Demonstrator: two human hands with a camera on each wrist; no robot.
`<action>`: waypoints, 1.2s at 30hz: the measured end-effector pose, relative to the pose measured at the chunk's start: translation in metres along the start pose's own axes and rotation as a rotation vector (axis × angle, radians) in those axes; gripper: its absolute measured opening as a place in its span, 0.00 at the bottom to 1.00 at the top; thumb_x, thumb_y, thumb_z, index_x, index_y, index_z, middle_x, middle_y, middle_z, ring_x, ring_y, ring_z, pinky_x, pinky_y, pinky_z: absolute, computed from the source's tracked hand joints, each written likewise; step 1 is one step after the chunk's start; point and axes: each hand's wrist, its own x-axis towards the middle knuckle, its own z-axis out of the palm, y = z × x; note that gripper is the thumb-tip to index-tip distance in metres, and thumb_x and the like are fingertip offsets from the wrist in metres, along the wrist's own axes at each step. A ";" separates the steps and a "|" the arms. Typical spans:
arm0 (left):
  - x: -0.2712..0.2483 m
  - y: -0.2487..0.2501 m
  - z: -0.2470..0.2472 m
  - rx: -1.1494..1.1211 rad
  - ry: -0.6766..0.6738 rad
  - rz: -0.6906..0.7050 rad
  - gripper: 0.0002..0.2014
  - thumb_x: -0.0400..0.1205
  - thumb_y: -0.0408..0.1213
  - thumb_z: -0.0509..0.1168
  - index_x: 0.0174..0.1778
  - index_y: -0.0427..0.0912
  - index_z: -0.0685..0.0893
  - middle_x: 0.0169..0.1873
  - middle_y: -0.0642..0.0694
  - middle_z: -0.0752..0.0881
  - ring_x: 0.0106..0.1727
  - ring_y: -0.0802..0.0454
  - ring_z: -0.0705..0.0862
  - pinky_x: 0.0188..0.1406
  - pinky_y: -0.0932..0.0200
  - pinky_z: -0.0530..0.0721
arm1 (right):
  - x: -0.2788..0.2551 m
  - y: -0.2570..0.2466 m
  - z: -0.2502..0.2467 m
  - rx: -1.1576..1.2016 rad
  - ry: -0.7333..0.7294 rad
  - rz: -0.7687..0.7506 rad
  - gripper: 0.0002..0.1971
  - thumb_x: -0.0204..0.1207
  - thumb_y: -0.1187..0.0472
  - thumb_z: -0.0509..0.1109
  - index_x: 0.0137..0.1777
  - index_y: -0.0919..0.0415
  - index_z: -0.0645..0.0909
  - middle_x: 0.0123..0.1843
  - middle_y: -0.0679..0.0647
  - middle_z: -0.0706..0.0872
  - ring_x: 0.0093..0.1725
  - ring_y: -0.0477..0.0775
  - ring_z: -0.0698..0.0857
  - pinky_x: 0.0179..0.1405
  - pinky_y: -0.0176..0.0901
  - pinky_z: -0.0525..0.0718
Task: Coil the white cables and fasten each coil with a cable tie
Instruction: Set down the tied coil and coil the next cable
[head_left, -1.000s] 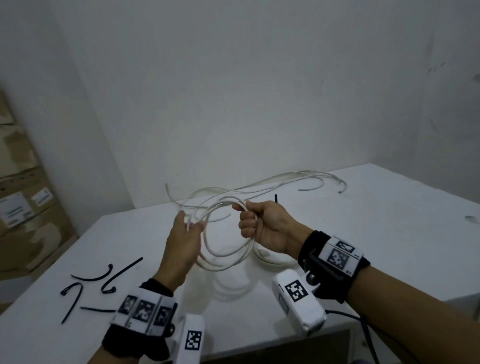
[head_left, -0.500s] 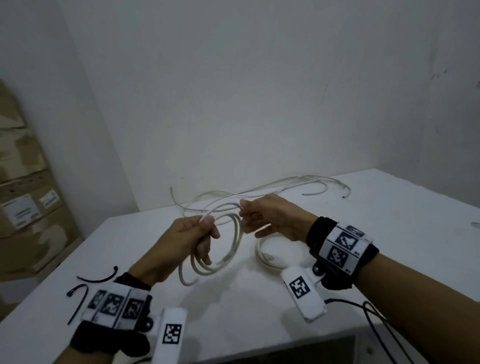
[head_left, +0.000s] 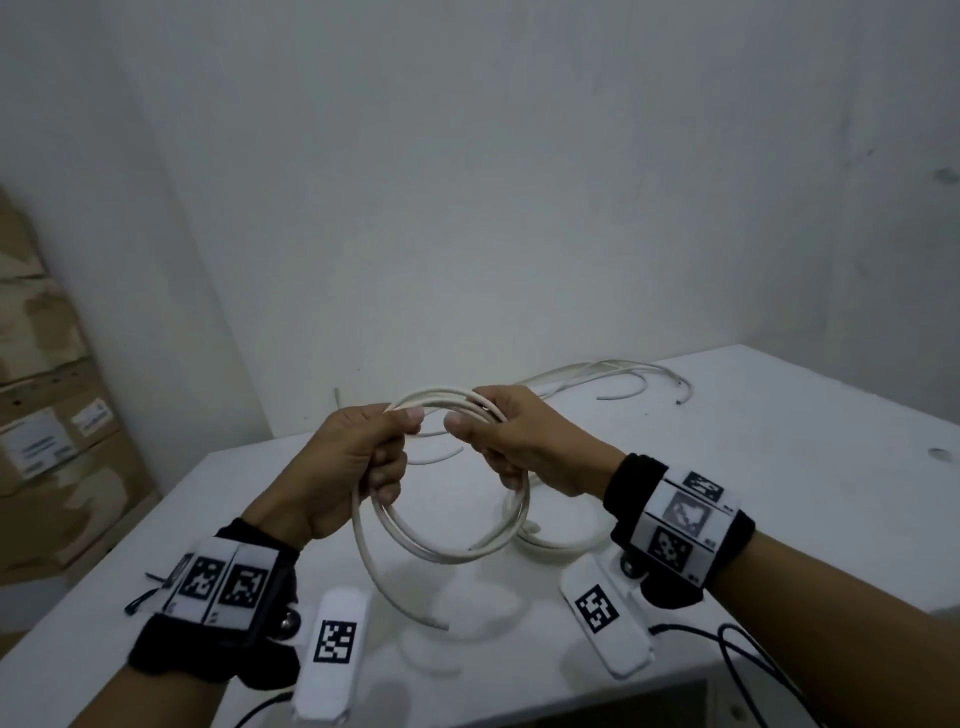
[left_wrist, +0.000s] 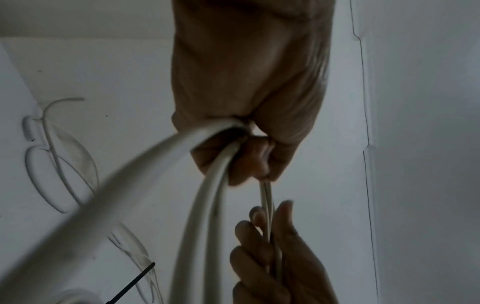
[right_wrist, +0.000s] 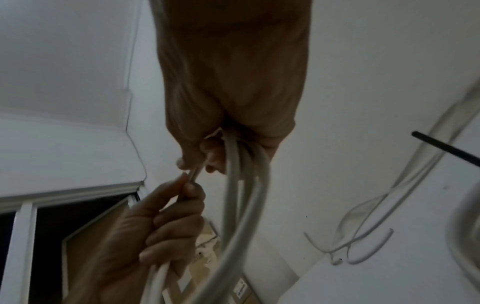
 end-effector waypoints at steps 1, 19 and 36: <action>0.001 -0.001 0.002 -0.005 0.018 0.008 0.10 0.76 0.39 0.68 0.32 0.39 0.76 0.18 0.51 0.60 0.15 0.58 0.59 0.11 0.69 0.62 | 0.000 0.000 0.000 0.004 0.012 -0.008 0.14 0.79 0.51 0.68 0.37 0.58 0.71 0.25 0.50 0.68 0.20 0.47 0.69 0.18 0.35 0.70; 0.010 0.006 0.020 0.110 0.100 0.042 0.12 0.81 0.40 0.67 0.37 0.37 0.77 0.18 0.52 0.60 0.16 0.58 0.56 0.14 0.70 0.54 | 0.004 -0.006 -0.010 0.272 -0.017 0.187 0.22 0.82 0.41 0.56 0.45 0.60 0.79 0.27 0.51 0.75 0.23 0.49 0.73 0.21 0.37 0.72; 0.003 -0.036 0.041 -0.176 0.367 0.214 0.25 0.85 0.56 0.50 0.37 0.39 0.79 0.37 0.41 0.85 0.43 0.47 0.84 0.46 0.49 0.84 | 0.015 0.005 0.005 0.815 0.479 0.119 0.19 0.83 0.45 0.59 0.36 0.56 0.67 0.20 0.46 0.58 0.15 0.43 0.55 0.11 0.30 0.53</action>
